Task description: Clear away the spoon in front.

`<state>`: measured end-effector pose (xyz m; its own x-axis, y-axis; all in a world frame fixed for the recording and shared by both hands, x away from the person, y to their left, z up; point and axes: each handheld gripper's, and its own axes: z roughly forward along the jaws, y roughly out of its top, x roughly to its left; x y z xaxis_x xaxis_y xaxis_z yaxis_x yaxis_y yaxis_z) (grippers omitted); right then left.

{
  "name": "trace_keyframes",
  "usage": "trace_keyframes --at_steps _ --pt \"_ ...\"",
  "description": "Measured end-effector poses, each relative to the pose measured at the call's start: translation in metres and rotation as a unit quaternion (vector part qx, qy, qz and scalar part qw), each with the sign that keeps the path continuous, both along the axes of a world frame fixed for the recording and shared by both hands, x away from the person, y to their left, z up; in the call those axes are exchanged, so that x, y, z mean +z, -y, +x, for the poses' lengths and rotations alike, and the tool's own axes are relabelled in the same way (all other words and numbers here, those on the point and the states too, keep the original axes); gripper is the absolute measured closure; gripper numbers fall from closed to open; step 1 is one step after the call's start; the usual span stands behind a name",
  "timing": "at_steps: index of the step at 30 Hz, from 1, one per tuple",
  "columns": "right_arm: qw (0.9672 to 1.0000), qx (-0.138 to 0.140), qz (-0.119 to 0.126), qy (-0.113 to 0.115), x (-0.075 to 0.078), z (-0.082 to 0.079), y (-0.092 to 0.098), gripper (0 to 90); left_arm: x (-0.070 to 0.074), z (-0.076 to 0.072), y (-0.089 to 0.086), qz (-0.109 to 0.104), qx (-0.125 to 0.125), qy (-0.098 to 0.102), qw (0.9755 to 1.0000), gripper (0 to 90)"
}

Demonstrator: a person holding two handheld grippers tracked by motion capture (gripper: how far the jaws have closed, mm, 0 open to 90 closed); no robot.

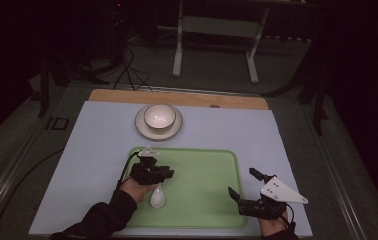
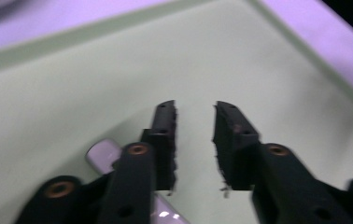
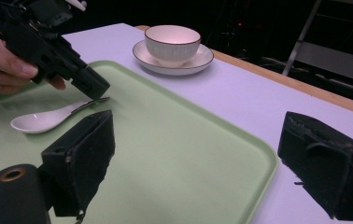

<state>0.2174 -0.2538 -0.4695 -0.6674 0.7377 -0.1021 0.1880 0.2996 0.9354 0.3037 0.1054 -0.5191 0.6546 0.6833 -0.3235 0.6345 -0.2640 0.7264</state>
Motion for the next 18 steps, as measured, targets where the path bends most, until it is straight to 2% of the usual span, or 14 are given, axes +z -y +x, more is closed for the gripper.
trace_keyframes --at_steps 3,5,6,8,9,12,13,14,15,18 --pt "1.0000 0.000 0.000 0.000 0.000 0.000 0.000 10.9 0.006 -0.003 -0.001 -0.019 -0.012 0.023 0.9995 48.2" --pt "1.0000 0.000 0.000 0.000 0.000 0.000 0.000 10.9 0.012 -0.005 -0.003 -0.052 -0.025 0.028 0.9979 35.0" --pt "1.0000 0.000 0.001 0.000 0.000 0.000 0.000 10.9 0.015 -0.005 -0.004 -0.057 -0.024 0.033 0.9975 30.0" --pt "1.0000 0.000 0.001 -0.001 0.000 0.000 0.000 10.9 0.020 -0.008 -0.005 -0.068 -0.043 0.045 0.9957 17.4" --pt "1.0000 0.000 0.000 -0.002 -0.001 0.000 0.000 10.9 0.023 -0.009 -0.005 -0.063 -0.043 0.054 0.9956 12.3" --pt "1.0000 0.000 0.000 -0.003 -0.001 0.000 -0.001 10.9 0.029 -0.011 -0.009 -0.069 -0.035 0.077 0.9940 7.1" --pt "1.0000 0.000 0.000 -0.003 -0.001 0.000 -0.001 10.9 0.029 -0.011 -0.009 -0.069 -0.035 0.077 0.9940 3.2" --pt "1.0000 0.001 0.001 -0.003 -0.001 0.000 -0.001 10.9 0.029 -0.011 -0.009 -0.069 -0.035 0.077 0.9940 3.2" --pt "1.0000 0.000 0.000 -0.002 -0.001 0.001 -0.001 11.0 0.036 -0.013 -0.016 -0.078 -0.023 0.102 0.9915 1.1" --pt "1.0000 0.000 0.000 -0.003 -0.002 0.001 -0.001 10.9 0.042 -0.014 -0.022 -0.084 -0.019 0.112 0.9900 0.1"
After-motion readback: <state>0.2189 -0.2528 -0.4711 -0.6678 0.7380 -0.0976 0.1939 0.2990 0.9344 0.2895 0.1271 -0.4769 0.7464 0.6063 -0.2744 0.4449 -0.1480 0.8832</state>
